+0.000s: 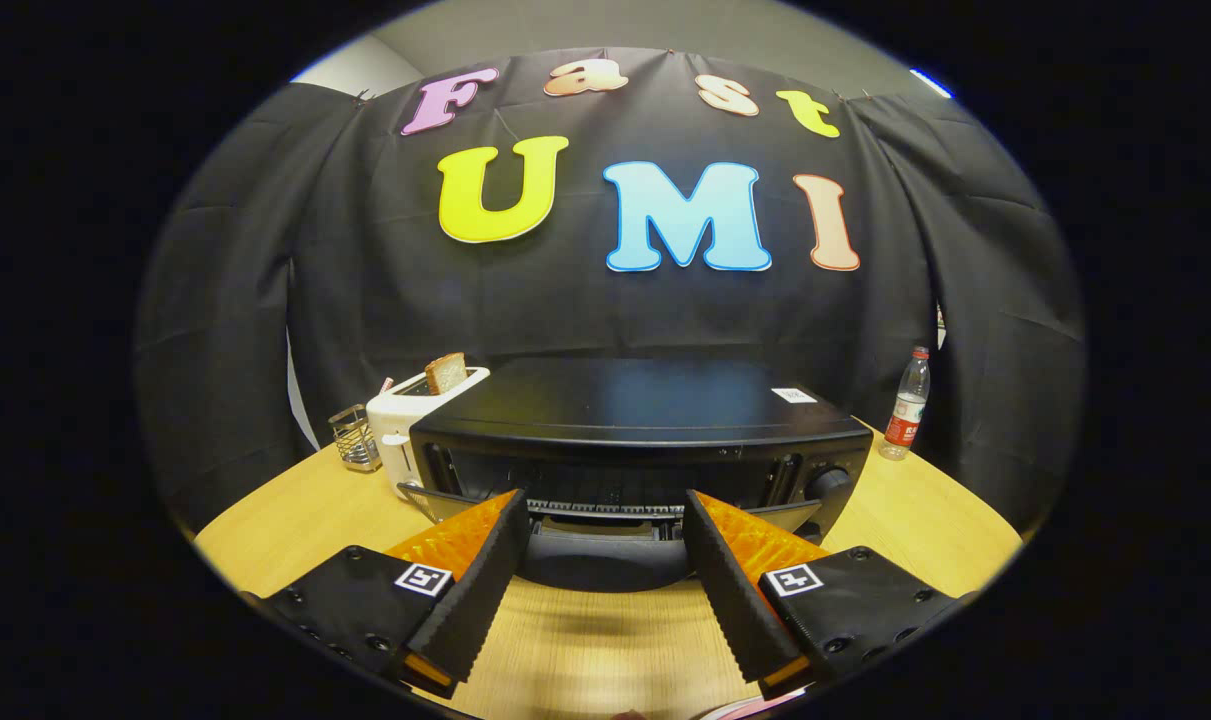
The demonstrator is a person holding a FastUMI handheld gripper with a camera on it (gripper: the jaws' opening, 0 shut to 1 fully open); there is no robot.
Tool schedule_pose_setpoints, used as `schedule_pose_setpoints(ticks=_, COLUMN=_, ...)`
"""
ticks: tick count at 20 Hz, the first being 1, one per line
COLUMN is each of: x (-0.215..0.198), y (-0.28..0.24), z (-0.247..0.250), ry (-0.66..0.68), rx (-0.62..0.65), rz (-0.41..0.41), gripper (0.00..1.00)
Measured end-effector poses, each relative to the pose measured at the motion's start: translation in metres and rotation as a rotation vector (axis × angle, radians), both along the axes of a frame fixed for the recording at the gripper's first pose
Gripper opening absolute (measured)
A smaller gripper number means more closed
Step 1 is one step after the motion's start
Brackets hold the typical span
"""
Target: Open the toaster oven, put the food inside, and close the toaster oven door.
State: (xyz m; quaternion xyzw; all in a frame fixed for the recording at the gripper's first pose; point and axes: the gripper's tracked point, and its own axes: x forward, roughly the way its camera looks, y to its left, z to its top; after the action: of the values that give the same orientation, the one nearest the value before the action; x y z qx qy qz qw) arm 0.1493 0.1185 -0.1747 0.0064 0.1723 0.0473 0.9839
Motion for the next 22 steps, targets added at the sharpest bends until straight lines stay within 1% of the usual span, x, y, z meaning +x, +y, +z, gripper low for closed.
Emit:
schedule_pose_setpoints(ticks=4, x=-0.024, y=0.0, z=-0.014, ry=-0.002, rx=-0.016, rz=0.011, gripper=0.98)
schedule_pose_setpoints(ticks=9, x=-0.049, y=0.001, z=-0.032, ry=0.034, rx=-0.025, rz=0.007, gripper=0.99)
schedule_pose_setpoints(ticks=12, x=-0.066, y=0.001, z=-0.051, ry=0.085, rx=-0.032, rz=0.013, gripper=0.99)
schedule_pose_setpoints(ticks=14, x=-0.078, y=0.0, z=-0.07, ry=0.149, rx=-0.044, rz=0.023, gripper=0.98)
schedule_pose_setpoints(ticks=18, x=-0.096, y=-0.005, z=-0.098, ry=0.276, rx=0.013, rz=0.011, gripper=0.97)
schedule_pose_setpoints(ticks=20, x=-0.103, y=-0.011, z=-0.103, ry=0.311, rx=0.019, rz=0.001, gripper=0.97)
schedule_pose_setpoints(ticks=22, x=-0.112, y=-0.013, z=-0.1, ry=0.328, rx=0.021, rz=0.016, gripper=0.97)
